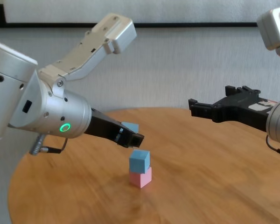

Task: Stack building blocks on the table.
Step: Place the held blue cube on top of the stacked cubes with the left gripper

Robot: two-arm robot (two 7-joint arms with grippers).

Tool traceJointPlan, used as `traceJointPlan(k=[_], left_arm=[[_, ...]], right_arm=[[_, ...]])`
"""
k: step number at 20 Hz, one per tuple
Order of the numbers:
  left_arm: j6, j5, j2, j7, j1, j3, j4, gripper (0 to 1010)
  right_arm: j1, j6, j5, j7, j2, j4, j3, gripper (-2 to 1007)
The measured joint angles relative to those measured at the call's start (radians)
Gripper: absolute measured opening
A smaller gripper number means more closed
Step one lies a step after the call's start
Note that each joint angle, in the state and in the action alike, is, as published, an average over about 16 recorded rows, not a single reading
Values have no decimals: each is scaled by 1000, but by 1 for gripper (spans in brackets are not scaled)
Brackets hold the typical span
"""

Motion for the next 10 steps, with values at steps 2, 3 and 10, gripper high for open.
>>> traceJointPlan(k=[2,3,10], left_arm=[[4,1,0,-1,-5,8,3,543],[5,1,0,-1,-7,11,4,543],[0,-10,-13,6,-8,18,2,542]], right_arm=[[0,0,0,0,0,0,0,1005],[0,0,0,0,0,0,0,1005],[0,0,0,0,0,0,0,1005]])
